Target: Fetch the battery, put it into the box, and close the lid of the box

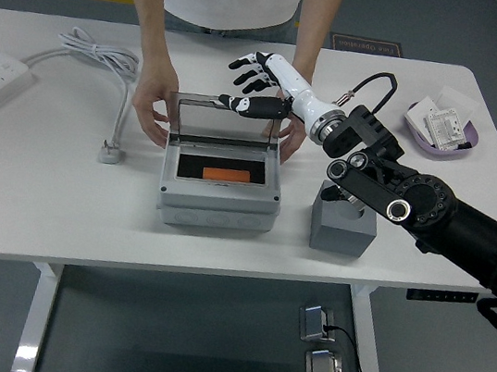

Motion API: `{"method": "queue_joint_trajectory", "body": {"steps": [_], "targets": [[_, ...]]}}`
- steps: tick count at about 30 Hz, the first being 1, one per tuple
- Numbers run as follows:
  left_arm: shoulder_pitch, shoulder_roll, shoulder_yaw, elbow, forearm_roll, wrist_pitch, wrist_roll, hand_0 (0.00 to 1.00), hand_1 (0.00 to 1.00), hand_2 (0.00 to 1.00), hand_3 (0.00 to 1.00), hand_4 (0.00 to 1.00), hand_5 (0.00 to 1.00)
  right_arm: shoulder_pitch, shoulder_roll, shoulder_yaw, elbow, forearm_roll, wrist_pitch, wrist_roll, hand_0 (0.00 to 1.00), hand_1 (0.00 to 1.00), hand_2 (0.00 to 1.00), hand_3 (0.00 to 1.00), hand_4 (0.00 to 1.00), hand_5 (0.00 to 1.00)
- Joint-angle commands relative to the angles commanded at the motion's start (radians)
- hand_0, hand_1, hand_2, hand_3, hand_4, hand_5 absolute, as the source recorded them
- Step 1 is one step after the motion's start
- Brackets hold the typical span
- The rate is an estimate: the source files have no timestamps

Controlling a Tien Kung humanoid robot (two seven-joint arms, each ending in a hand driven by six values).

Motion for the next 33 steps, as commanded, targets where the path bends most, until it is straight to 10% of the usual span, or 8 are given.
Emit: {"method": "queue_joint_trajectory", "body": {"steps": [22, 33], "targets": [[0.023, 0.019, 0.03, 0.004, -0.059, 0.006, -0.016, 0.727, 0.754, 0.68, 0.614, 0.595, 0.41, -0.102, -0.203, -0.019, 0.354, -0.081, -0.02, -0.056, 0.699, 0.58, 0.627, 0.705, 0.853, 0.357], [0.027, 0.016, 0.086, 0.0, -0.12, 0.011, -0.035, 0.727, 0.754, 0.679, 0.611, 0.594, 0.409, -0.168, -0.225, -0.004, 0.383, -0.049, -0.026, -0.032, 0.684, 0.572, 0.626, 0.705, 0.865, 0.406]]}}
